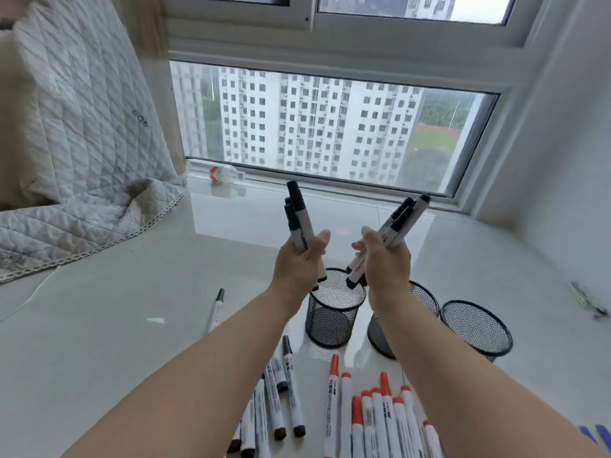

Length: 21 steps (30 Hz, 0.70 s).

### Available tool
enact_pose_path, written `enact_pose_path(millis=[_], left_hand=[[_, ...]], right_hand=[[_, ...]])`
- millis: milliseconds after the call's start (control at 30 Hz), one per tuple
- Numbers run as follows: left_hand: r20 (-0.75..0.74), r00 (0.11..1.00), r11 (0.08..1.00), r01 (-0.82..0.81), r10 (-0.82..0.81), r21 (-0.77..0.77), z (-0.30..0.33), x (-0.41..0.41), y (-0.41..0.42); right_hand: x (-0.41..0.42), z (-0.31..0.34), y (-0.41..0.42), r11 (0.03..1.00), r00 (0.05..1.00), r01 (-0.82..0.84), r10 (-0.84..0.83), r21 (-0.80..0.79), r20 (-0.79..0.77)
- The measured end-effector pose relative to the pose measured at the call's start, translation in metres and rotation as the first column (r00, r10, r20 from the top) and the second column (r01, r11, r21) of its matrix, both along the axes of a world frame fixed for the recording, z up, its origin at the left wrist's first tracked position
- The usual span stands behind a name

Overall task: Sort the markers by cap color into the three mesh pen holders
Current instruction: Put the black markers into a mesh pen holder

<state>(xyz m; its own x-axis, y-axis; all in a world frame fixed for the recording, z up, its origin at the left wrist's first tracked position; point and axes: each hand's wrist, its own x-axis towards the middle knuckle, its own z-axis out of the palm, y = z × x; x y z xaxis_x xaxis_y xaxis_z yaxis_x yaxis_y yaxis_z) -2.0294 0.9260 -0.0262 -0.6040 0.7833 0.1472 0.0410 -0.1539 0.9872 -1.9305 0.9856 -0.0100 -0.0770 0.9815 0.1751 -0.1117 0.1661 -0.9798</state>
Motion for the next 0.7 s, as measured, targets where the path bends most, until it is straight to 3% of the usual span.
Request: enact_pose_path(millis=[233,367,567,700], left_hand=[[-0.034,0.994,0.993,0.105,-0.107,-0.053,-0.025,0.000,0.010],[-0.197,0.972,0.991,0.119,-0.130,-0.069,-0.034,-0.001,0.006],[-0.166,0.985,0.984,0.021,-0.050,-0.176,-0.053,-0.013,0.006],[-0.141,0.989,0.984,0.008,-0.034,-0.179,-0.056,-0.018,0.006]], right_hand=[[-0.011,-0.036,0.000,0.999,1.000,0.006,-0.007,0.046,0.021],[-0.016,-0.051,-0.004,0.999,0.990,-0.034,0.036,-0.018,0.134],[-0.020,-0.061,-0.009,0.996,0.949,-0.091,0.088,-0.005,0.303],[-0.018,-0.060,-0.011,0.993,0.941,-0.117,0.105,0.018,0.321]])
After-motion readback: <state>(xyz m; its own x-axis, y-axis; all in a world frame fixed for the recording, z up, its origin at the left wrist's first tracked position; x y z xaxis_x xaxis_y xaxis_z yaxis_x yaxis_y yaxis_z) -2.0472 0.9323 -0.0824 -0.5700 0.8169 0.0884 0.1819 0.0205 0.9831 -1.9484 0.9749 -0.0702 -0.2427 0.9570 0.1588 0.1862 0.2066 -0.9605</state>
